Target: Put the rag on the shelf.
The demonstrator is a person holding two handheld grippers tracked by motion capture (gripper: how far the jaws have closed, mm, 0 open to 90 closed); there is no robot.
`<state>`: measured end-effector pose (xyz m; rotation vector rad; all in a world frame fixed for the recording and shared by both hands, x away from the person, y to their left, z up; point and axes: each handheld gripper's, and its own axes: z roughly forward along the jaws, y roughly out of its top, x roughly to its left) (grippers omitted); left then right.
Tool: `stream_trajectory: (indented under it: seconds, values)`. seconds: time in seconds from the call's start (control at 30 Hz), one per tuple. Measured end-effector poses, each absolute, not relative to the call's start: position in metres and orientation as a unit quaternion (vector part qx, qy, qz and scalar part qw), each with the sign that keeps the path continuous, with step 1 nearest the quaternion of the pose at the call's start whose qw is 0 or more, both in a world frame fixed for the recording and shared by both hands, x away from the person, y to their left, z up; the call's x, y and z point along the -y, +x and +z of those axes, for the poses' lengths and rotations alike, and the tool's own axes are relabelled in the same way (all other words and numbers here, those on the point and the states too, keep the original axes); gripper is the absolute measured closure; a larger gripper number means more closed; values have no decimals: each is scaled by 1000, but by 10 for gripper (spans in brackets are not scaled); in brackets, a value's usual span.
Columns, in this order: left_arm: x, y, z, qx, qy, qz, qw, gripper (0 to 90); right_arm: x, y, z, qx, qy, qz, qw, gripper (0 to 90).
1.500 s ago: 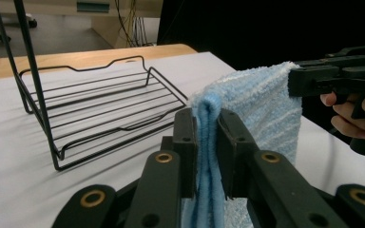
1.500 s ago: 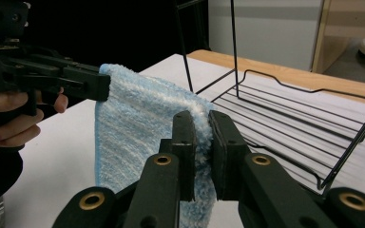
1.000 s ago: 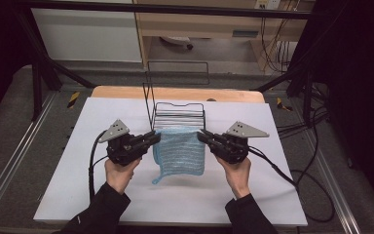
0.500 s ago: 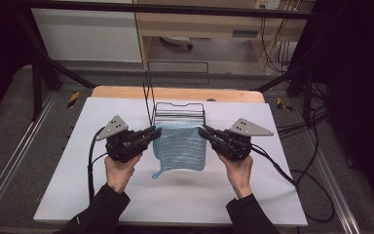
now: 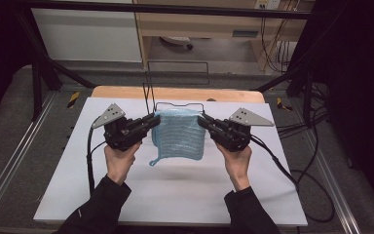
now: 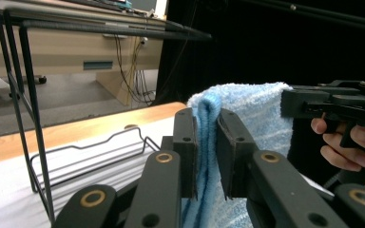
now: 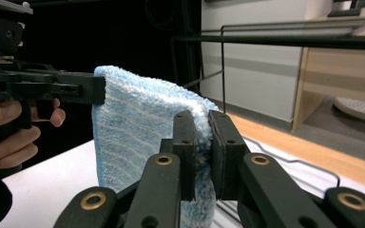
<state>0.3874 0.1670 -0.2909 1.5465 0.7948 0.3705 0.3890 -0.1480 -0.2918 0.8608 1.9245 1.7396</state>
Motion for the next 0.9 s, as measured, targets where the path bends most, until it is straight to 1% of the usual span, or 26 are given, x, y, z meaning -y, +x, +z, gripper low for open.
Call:
stream_trajectory:
  seconds: [0.37,0.6,0.9]
  values:
    - [-164,404,-269,-346,653,169,652,790,145,402,-262,-675,303,629,238,824]
    - [-165,413,-256,-343,635,184,667,790,141,412,-242,-666,295,635,259,824]
    - [-168,422,-244,-337,614,201,685,790,135,421,-229,-651,293,645,272,824]
